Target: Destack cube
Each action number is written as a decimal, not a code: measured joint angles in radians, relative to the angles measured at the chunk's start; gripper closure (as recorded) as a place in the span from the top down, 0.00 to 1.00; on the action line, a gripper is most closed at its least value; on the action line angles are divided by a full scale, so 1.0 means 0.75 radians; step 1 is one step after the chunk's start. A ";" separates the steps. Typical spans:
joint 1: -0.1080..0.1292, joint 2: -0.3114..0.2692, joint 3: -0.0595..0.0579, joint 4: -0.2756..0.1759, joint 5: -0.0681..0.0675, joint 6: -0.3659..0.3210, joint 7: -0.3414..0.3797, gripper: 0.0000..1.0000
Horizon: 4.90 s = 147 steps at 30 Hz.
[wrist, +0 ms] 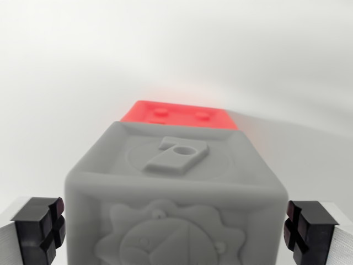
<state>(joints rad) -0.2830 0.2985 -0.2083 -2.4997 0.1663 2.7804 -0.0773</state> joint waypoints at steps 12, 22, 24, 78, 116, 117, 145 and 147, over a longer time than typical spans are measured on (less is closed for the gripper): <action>-0.004 0.016 0.005 0.004 0.008 0.014 -0.008 0.00; -0.004 0.016 0.005 0.004 0.008 0.014 -0.008 0.00; -0.004 0.016 0.005 0.004 0.008 0.014 -0.008 0.00; 0.031 -0.249 -0.060 -0.015 -0.143 -0.211 0.099 0.00; 0.128 -0.360 -0.020 -0.125 -0.201 -0.220 0.361 0.00; 0.132 -0.363 -0.018 -0.129 -0.202 -0.220 0.371 0.00; 0.201 -0.423 0.049 -0.202 -0.226 -0.203 0.593 0.00; 0.207 -0.429 0.056 -0.208 -0.227 -0.203 0.612 0.00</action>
<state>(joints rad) -0.1280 -0.0230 -0.1660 -2.6556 -0.0036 2.6284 0.3814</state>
